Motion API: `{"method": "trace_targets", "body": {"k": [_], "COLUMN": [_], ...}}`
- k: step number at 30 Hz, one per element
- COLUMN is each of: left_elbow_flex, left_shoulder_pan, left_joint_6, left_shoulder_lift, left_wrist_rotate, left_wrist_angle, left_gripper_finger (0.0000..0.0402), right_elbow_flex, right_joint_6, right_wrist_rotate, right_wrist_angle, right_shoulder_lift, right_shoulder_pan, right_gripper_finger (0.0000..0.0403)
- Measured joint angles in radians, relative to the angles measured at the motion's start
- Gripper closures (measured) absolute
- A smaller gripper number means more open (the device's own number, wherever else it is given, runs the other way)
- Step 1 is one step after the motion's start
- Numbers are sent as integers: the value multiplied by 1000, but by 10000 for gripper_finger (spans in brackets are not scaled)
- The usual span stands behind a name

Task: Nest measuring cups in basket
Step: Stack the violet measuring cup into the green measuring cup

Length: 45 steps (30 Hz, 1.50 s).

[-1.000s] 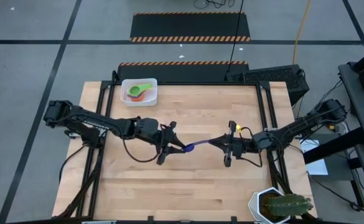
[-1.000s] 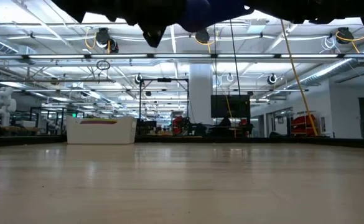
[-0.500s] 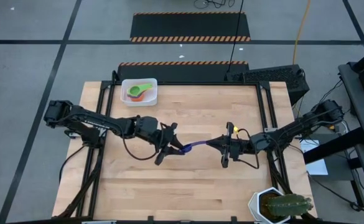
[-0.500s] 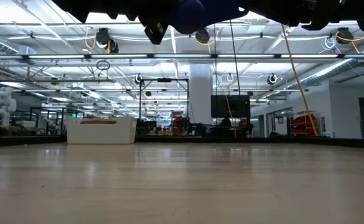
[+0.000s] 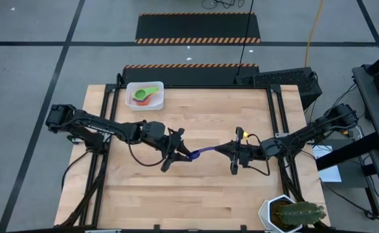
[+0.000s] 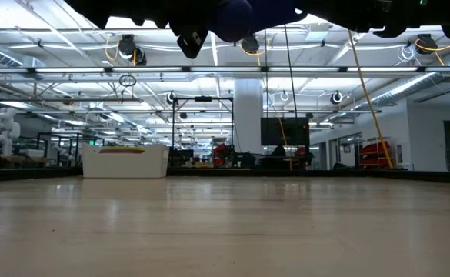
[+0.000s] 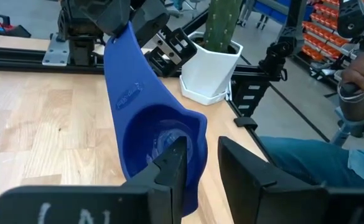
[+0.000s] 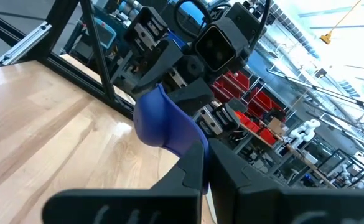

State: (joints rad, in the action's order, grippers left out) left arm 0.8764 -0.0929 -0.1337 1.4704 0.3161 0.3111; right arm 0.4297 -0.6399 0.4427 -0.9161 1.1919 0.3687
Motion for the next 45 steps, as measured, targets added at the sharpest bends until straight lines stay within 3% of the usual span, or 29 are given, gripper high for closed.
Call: {"method": "trace_targets", "body": {"k": [3,8,11,17,25,30,35,40,45], "left_elbow_flex": [0,0,0,0,-1,0,0,0,0], "left_shoulder_pan": [0,-1,0,4,50,94,163,299,481], "left_joint_6": [0,1,3,30,218,377,526,615,780], "left_shoulder_lift": [0,0,0,-1,-84,-218,-343,-419,-425], "left_wrist_rotate": [0,5,5,-2,-20,-161,-354,-443,-463], "left_wrist_angle": [0,8,7,-8,-207,-451,-684,-862,-909], "left_gripper_finger": [322,387,383,392,390,389,390,391,383], "right_elbow_flex": [0,1,2,1,1,1,1,1,1], "right_joint_6": [0,0,1,73,126,90,82,75,71], "right_wrist_rotate": [0,2,4,11,176,303,319,318,317], "right_wrist_angle": [0,2,3,-1,5,11,9,12,18], "right_shoulder_lift": [0,0,1,-1,-1,-5,-5,-5,-5], "right_shoulder_pan": [0,-1,-1,1,18,38,39,39,39], "right_gripper_finger": [403,403,396,327,223,197,198,201,201]}}
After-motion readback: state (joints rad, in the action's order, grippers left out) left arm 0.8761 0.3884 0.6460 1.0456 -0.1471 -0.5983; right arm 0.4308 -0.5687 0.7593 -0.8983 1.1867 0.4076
